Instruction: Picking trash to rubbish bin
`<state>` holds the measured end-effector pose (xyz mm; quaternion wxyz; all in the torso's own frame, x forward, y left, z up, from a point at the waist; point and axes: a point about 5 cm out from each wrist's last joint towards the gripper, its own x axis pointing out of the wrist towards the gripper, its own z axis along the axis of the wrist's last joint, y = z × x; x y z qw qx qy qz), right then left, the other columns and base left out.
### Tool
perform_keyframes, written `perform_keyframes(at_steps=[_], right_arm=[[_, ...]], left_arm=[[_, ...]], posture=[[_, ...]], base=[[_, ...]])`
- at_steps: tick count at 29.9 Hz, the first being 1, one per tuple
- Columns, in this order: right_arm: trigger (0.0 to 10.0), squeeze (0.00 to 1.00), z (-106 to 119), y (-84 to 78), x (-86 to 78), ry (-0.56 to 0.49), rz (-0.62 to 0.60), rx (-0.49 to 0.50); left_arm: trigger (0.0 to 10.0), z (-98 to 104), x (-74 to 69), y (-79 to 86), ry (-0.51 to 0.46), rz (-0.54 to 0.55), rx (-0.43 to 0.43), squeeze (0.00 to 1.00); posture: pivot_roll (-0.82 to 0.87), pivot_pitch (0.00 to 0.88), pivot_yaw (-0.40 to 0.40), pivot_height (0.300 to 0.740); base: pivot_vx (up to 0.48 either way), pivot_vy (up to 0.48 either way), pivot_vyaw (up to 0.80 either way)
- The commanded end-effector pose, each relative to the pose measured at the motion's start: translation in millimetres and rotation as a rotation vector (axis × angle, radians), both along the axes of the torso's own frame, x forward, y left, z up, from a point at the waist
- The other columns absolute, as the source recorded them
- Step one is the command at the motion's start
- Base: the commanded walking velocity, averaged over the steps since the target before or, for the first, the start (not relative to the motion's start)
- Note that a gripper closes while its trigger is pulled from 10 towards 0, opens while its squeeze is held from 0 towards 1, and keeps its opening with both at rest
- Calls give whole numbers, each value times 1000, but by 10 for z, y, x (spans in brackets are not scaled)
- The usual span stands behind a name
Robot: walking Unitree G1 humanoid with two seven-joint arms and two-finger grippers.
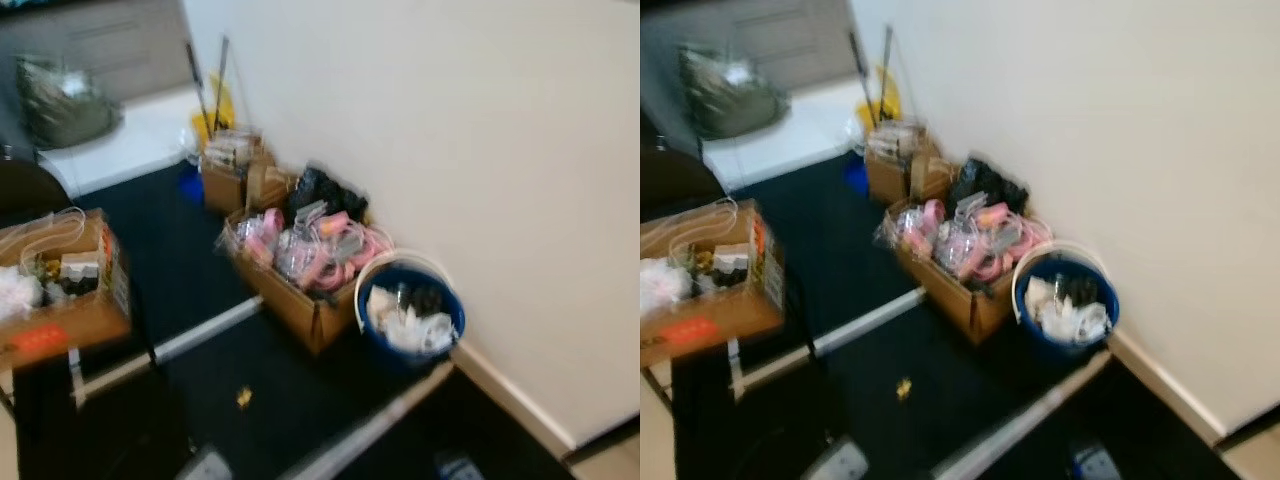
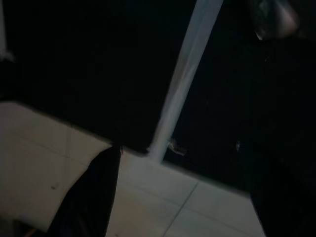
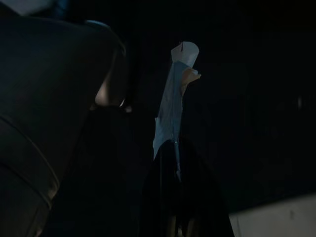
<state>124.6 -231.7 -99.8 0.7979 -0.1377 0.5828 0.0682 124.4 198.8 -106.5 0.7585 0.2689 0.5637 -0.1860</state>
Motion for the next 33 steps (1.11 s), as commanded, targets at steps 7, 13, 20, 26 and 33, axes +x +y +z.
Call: perform_keyframes(at_steps=[7,13,20,26,33], right_arm=[[10000,0,-40,73,-81,29,3,26],[10000,0,-41,75,-82,28,6,25],[10000,0,-42,78,-84,27,5,28],[10000,0,-43,81,-84,27,6,30],[10000,0,-41,84,-77,24,5,31]], left_arm=[[10000,-18,-66,14,23,8,0,0],[10000,-11,-46,21,20,9,-3,0],[10000,-14,-69,42,35,27,-10,0],[10000,-22,-106,59,46,46,-13,0],[10000,-26,-128,69,52,58,-12,0]], posture=[[-38,57,67,740],[-38,54,66,740],[-38,54,66,740],[-34,60,67,740],[-32,60,66,740]], base=[[0,0,725],[0,0,725],[0,0,725],[0,0,725],[0,0,725]])
